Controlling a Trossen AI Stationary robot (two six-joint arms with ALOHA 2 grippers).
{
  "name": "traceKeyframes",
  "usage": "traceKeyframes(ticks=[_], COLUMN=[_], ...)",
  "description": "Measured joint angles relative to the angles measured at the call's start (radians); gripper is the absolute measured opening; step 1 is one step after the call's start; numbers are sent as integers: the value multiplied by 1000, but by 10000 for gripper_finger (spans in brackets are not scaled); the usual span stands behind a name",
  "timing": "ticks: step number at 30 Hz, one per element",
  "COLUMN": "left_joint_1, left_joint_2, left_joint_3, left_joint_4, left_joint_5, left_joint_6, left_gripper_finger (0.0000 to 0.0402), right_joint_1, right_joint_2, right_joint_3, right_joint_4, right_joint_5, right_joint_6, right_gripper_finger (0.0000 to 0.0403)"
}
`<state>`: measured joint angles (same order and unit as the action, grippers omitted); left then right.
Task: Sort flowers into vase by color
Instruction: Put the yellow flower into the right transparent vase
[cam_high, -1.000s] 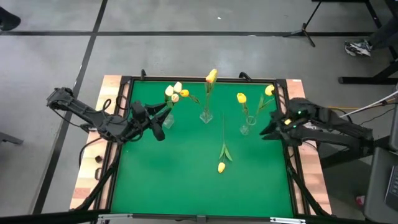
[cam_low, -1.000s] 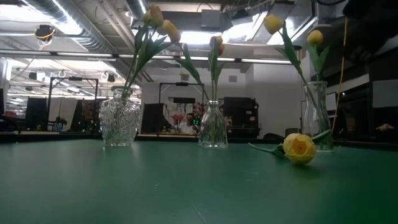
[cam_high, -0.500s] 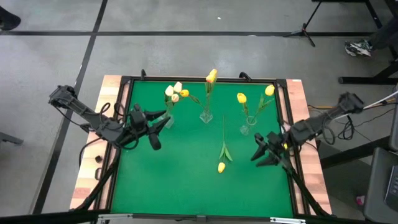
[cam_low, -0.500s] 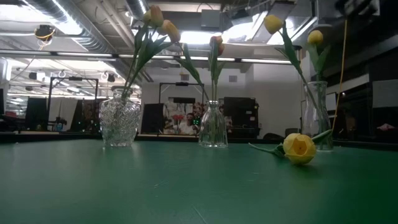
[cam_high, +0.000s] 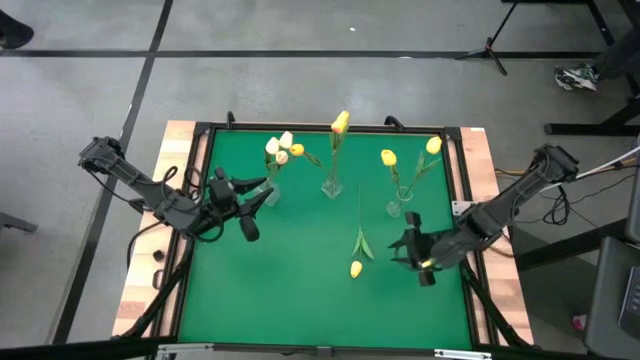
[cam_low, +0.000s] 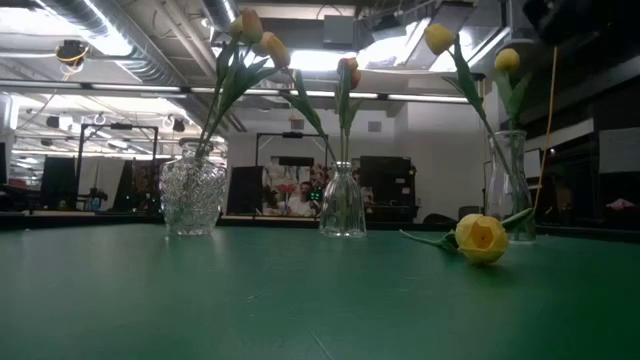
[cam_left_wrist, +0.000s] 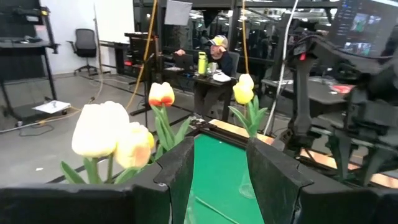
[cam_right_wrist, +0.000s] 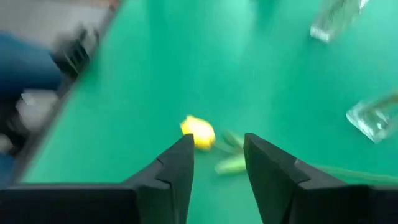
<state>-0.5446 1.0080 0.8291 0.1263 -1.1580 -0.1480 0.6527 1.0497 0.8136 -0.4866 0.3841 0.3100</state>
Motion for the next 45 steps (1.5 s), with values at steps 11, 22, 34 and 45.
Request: traceKeyframes(ticks=[11, 22, 34, 45], left_joint_1=[0, -2, -2, -2], left_joint_2=[0, 0, 0, 0], left_joint_3=[0, 0, 0, 0], left_joint_4=[-42, -155, -202, -205], left_joint_5=[-64, -63, -61, -57], left_joint_6=[-7, -100, -112, -113], left_gripper_finger=[145, 145, 145, 145], right_joint_1=[-111, -211, -303, -308], right_joint_2=[221, 415, 567, 662], right_joint_3=[128, 234, 241, 241], right_joint_4=[-38, -57, -150, -154], right_joint_5=[-172, -194, -183, -124], right_joint_6=[-172, -690, -966, -1129], right_gripper_finger=[230, 224, 207, 207])
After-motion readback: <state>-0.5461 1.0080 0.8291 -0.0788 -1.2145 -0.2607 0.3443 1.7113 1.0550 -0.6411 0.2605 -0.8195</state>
